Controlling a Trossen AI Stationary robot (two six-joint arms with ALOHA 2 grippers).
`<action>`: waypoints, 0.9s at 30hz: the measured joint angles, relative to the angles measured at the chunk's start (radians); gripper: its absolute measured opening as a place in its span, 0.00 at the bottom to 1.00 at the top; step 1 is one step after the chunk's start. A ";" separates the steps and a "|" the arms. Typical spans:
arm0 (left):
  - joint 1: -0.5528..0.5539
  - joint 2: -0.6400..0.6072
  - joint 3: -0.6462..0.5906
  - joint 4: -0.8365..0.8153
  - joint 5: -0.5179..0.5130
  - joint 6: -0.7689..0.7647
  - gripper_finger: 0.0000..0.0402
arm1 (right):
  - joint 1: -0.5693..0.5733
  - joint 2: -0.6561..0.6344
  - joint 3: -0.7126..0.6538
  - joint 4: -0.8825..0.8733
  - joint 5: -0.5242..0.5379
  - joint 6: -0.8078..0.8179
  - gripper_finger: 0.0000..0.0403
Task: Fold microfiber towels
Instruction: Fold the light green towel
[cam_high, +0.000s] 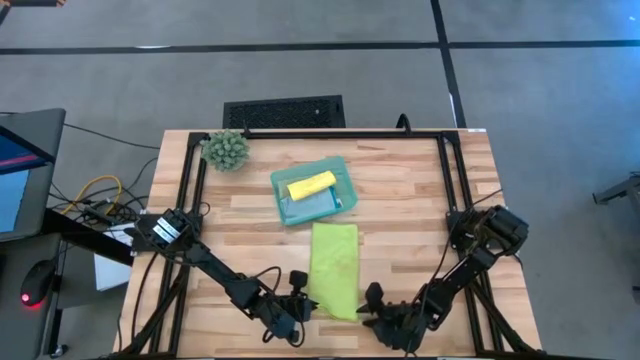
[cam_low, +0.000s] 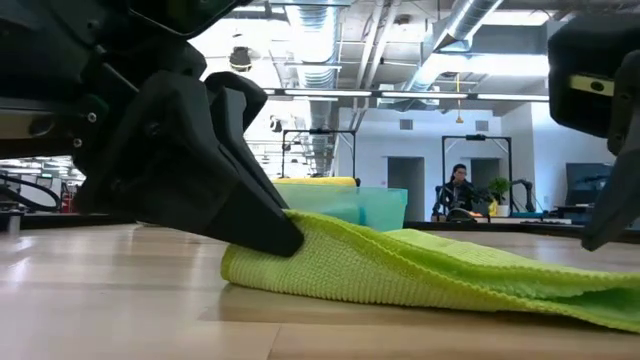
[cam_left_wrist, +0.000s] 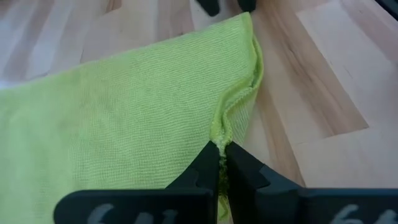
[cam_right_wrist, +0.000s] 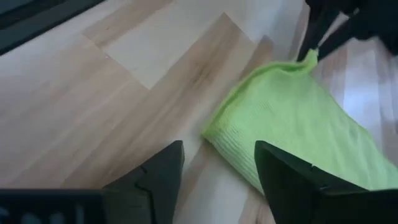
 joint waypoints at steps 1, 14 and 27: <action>0.000 0.000 0.000 -0.001 0.000 -0.009 0.01 | -0.003 0.000 0.000 0.004 -0.002 -0.018 0.56; -0.023 0.000 0.000 0.055 -0.117 -0.041 0.00 | -0.041 0.002 0.000 0.011 -0.036 -0.072 0.42; -0.029 0.000 0.000 0.104 -0.153 -0.086 0.00 | -0.054 0.002 -0.003 0.024 -0.026 -0.019 0.27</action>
